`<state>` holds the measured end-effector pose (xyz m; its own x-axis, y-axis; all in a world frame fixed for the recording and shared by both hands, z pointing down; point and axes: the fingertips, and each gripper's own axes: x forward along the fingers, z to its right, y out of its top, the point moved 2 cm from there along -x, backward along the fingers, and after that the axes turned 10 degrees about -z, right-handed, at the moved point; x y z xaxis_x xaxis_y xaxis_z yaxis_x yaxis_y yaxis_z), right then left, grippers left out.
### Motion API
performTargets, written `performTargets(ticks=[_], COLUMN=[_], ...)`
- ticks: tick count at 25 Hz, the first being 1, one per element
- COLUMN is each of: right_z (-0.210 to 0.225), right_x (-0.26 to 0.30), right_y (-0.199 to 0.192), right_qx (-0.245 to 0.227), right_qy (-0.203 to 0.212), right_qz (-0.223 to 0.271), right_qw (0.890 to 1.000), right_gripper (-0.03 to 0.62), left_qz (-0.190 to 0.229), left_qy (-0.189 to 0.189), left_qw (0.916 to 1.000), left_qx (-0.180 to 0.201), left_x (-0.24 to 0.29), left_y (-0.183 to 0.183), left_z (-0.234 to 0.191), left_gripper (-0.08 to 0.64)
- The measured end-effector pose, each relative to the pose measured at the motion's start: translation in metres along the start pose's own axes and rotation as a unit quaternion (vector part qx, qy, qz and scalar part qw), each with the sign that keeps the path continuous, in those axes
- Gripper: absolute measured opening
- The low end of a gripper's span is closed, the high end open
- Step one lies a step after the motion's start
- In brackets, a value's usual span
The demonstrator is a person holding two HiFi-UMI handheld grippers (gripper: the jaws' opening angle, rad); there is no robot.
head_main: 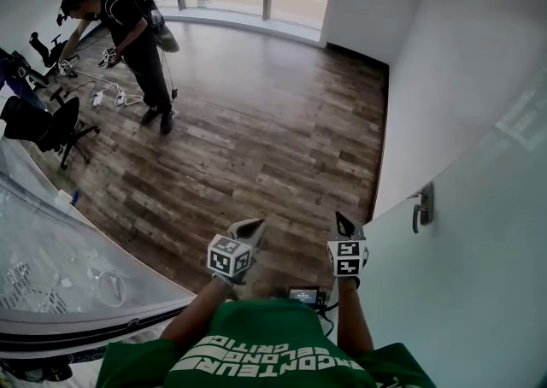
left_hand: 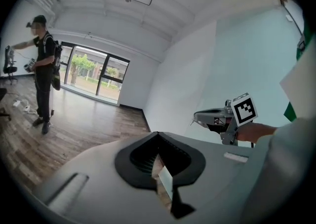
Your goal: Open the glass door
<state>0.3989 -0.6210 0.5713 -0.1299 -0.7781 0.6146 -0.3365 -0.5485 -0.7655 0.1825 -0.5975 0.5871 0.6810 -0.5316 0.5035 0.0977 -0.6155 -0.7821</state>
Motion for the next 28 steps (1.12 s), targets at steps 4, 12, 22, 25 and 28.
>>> performTargets(ticks=[4, 12, 22, 25, 28], right_z=[-0.050, -0.113, -0.151, -0.162, -0.171], right_x=[0.004, 0.004, 0.000, -0.002, -0.002], right_y=[0.021, 0.042, 0.046, 0.048, 0.046], right_qx=[-0.023, -0.052, -0.072, -0.079, -0.082], right_qy=[0.064, 0.134, 0.178, 0.188, 0.198], right_qz=[0.014, 0.022, 0.023, 0.019, 0.016], right_qw=[0.998, 0.989, 0.981, 0.979, 0.977], right_gripper=[-0.006, -0.006, -0.006, -0.006, -0.006], left_qz=[0.016, 0.032, 0.050, 0.051, 0.052], left_qy=[0.020, 0.038, 0.036, 0.037, 0.038], left_qw=[0.9995, 0.9982, 0.9971, 0.9969, 0.9967], left_qx=[-0.018, -0.034, -0.045, -0.047, -0.050], left_x=[-0.023, -0.050, -0.064, -0.070, -0.072], left_y=[-0.001, -0.004, 0.000, 0.000, -0.002], left_z=[-0.021, -0.046, -0.053, -0.056, -0.057], left_gripper=[0.017, 0.017, 0.017, 0.017, 0.017])
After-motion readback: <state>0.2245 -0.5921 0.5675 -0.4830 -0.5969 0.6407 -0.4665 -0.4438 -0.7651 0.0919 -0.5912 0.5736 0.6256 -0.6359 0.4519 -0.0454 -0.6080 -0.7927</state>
